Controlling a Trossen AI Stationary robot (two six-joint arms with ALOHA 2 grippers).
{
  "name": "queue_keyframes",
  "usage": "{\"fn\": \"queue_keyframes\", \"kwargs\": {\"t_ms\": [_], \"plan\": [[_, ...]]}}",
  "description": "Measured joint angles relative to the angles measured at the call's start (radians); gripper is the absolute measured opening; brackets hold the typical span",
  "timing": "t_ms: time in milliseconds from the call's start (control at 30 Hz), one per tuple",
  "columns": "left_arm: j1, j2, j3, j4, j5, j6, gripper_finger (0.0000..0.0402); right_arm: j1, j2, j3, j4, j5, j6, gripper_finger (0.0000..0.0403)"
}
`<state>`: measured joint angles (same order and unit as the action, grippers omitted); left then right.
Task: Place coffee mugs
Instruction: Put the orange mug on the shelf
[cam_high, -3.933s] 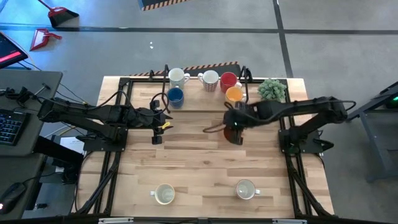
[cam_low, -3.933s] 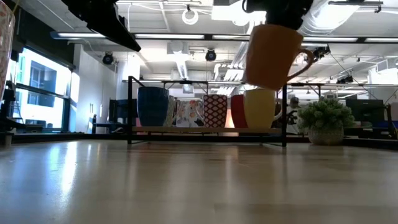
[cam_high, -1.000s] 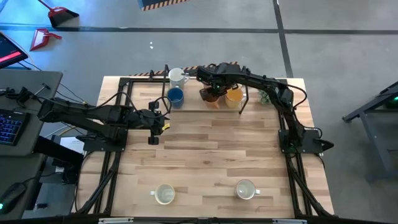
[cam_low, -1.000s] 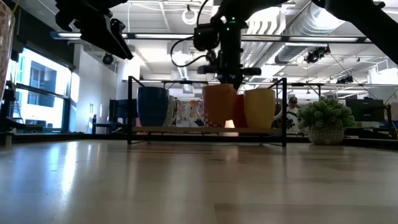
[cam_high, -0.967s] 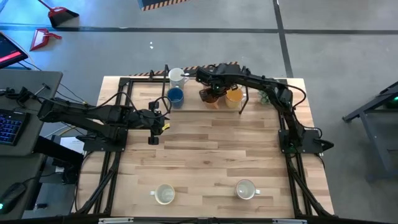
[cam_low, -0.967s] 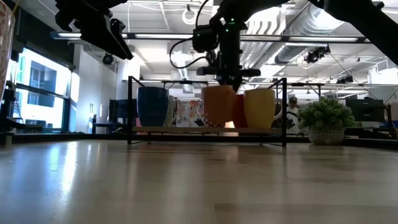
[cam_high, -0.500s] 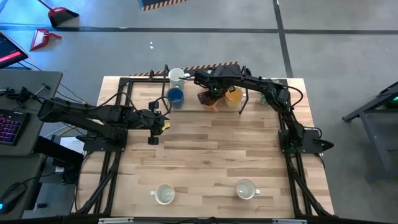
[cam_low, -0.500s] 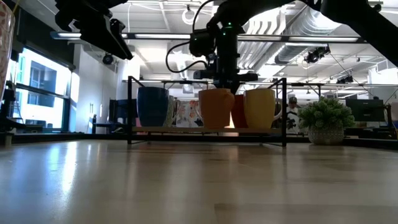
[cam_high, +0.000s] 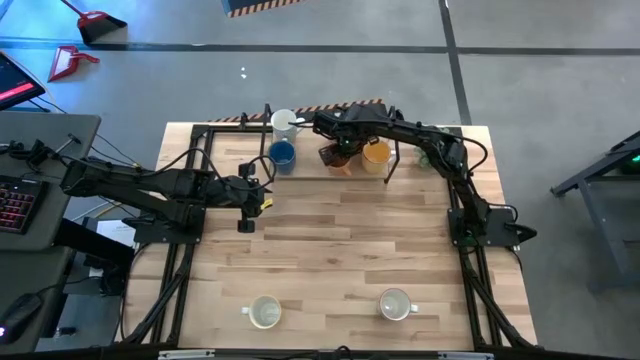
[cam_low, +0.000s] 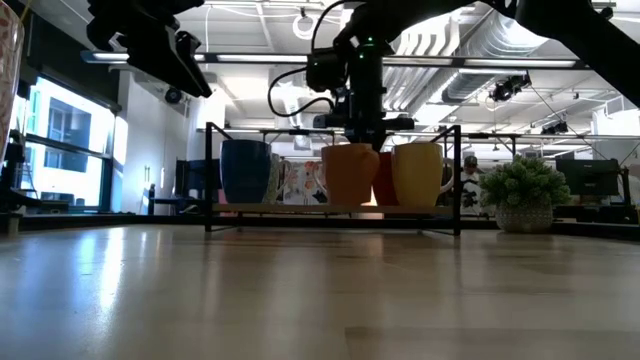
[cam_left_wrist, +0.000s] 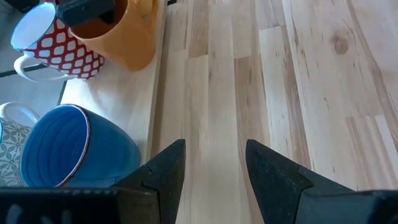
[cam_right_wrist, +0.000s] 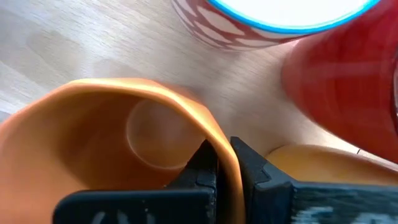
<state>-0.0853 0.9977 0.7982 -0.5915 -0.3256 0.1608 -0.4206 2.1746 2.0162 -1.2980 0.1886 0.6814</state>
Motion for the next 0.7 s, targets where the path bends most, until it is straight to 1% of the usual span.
{"fn": "queue_keyframes", "kwargs": {"t_ms": [200, 400, 567, 700], "plan": [[0.0, 0.0, 0.0, -0.015, 0.0, 0.0, 0.0159, 0.001, 0.0, -0.002, 0.001, 0.02, 0.014, 0.0006], [0.0, 0.0, 0.0, -0.015, 0.0, 0.0, 0.0159, 0.002, 0.003, -0.004, 0.02, 0.047, 0.006, 0.0041], [0.0, 0.0, 0.0, -0.016, 0.0, 0.0, 0.0159, 0.004, 0.002, -0.004, 0.032, 0.043, 0.006, 0.0069], [0.0, 0.0, 0.0, -0.015, 0.0, 0.017, 0.0159, 0.009, 0.002, -0.004, 0.035, 0.02, -0.009, 0.0079]]}}
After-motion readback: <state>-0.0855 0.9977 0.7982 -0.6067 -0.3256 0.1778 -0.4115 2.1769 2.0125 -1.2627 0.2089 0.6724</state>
